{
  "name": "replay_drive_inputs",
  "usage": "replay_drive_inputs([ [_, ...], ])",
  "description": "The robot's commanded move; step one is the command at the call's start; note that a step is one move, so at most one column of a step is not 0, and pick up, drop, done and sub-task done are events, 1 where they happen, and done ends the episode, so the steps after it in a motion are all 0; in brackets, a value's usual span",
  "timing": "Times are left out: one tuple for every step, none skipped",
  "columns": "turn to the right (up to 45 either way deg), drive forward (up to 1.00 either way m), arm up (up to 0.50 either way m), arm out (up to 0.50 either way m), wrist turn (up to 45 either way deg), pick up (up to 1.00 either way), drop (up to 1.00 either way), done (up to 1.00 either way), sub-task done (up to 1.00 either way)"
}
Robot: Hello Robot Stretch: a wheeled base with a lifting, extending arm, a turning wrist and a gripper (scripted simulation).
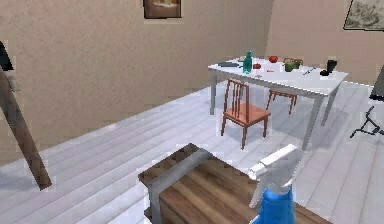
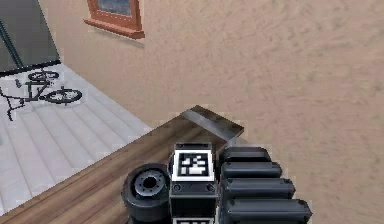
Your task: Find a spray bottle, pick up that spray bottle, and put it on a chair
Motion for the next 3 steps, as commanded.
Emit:
replay_drive_inputs([
  [-45.0, 0.00, 0.00, 0.00, 0.0, 0.00, 0.00, 0.00, 0.00],
  [-9.0, 0.00, 0.00, 0.00, 0.0, 0.00, 0.00, 0.00, 0.00],
  [0.0, 0.90, 0.00, 0.00, 0.0, 0.00, 0.00, 0.00, 0.00],
])
